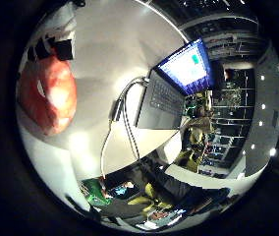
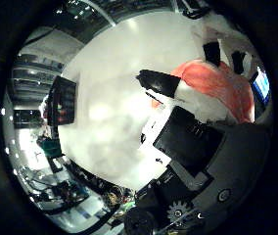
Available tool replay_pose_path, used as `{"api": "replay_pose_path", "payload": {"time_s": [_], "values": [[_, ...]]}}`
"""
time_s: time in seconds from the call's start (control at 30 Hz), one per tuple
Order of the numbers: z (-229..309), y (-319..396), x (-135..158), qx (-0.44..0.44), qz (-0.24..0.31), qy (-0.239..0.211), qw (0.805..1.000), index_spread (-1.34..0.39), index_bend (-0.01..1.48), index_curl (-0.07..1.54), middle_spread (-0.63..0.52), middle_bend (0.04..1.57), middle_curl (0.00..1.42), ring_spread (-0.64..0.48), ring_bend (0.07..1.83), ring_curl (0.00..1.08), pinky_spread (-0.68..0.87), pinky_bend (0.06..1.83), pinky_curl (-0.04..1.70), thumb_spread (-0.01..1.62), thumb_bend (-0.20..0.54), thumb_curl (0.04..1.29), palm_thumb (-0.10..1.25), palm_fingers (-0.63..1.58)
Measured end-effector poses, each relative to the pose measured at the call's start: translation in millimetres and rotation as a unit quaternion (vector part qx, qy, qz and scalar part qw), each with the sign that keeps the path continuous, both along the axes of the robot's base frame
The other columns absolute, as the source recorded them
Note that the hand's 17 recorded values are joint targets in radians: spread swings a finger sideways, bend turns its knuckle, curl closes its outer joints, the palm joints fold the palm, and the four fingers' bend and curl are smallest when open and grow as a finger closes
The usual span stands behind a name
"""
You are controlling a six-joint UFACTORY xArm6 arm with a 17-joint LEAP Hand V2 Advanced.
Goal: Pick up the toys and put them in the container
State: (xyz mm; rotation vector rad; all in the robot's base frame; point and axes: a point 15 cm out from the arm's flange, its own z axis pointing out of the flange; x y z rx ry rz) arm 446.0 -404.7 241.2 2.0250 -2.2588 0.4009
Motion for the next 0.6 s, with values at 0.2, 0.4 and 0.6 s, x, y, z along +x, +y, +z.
{"api": "replay_pose_path", "payload": {"time_s": [0.2,0.4,0.6], "values": [[67.2,93.5,4.1,-0.005,0.056,-0.011,0.998,-0.21,1.16,0.69,-0.1,1.31,0.64,-0.17,1.4,0.6,-0.21,1.22,0.85,0.99,-0.019,0.35,0.82,1.19],[107.4,236.2,20.6,0.004,0.128,-0.033,0.991,-0.2,1.18,0.68,-0.09,1.33,0.62,-0.16,1.41,0.6,-0.2,1.18,0.93,0.98,-0.022,0.35,0.83,1.19],[115.4,389.7,36.5,0.027,0.198,-0.053,0.978,-0.2,1.18,0.67,-0.09,1.33,0.61,-0.16,1.41,0.59,-0.2,1.16,0.97,0.98,-0.024,0.35,0.83,1.19]]}}
